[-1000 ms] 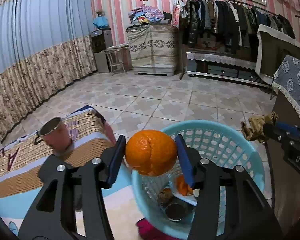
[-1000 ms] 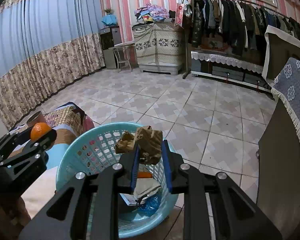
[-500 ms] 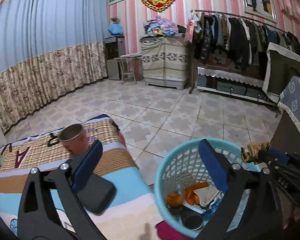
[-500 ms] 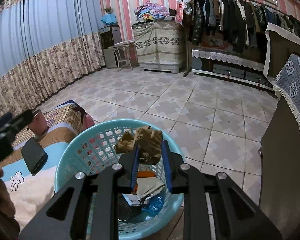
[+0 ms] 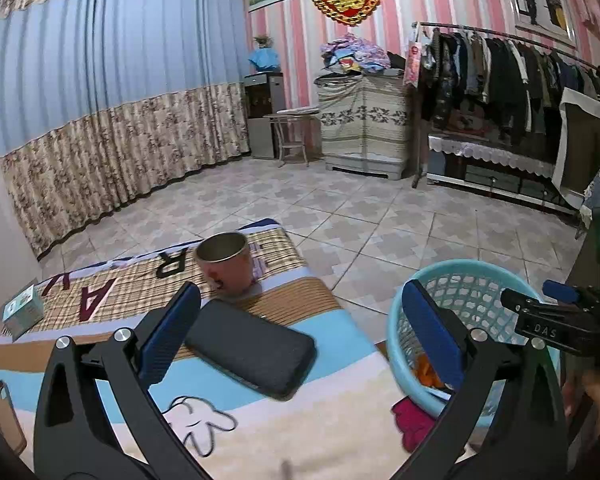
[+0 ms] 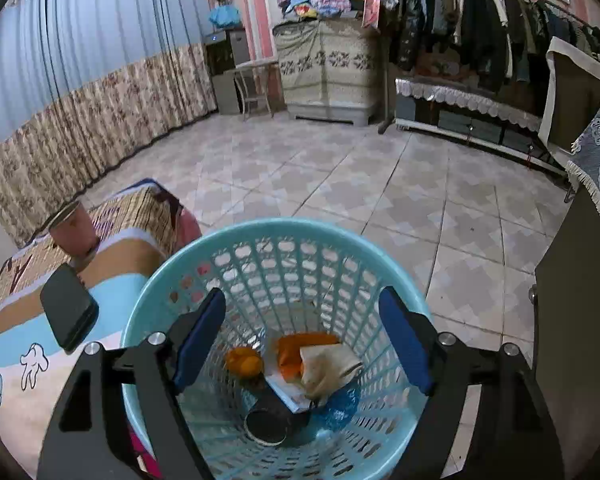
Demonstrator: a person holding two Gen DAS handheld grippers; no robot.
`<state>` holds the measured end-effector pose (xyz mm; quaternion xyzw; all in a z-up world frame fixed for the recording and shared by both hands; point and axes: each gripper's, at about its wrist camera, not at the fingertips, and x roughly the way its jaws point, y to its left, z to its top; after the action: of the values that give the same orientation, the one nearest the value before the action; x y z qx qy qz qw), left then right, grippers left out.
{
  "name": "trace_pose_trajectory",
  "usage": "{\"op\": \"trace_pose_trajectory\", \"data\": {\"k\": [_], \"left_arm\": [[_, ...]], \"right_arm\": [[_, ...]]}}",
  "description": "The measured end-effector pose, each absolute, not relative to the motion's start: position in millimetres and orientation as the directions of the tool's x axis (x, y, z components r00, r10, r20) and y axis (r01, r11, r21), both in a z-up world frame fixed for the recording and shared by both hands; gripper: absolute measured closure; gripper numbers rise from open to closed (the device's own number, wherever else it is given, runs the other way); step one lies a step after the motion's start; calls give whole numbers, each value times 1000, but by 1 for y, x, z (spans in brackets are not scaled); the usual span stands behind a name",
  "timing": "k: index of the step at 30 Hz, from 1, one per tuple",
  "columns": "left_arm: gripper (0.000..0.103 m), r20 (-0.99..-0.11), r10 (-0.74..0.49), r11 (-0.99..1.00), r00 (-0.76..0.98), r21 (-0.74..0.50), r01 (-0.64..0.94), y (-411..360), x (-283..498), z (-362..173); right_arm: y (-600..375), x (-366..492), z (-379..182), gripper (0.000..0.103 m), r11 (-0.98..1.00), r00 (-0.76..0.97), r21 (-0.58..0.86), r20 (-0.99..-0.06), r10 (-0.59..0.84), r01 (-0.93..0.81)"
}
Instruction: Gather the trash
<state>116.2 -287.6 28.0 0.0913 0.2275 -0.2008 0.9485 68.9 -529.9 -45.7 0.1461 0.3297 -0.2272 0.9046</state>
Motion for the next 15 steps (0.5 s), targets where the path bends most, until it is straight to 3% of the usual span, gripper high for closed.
{"op": "trace_pose_trajectory", "data": {"k": [5, 15], "left_arm": [[6, -465, -333, 914, 820, 55, 402, -260, 111, 32], [5, -465, -282, 935, 839, 62, 349, -199, 87, 41]], "right_arm": [[-509, 63, -40, 6, 854, 688, 109, -648, -328, 509], [-443, 44, -12, 5, 881, 752, 135, -589, -296, 453]]}}
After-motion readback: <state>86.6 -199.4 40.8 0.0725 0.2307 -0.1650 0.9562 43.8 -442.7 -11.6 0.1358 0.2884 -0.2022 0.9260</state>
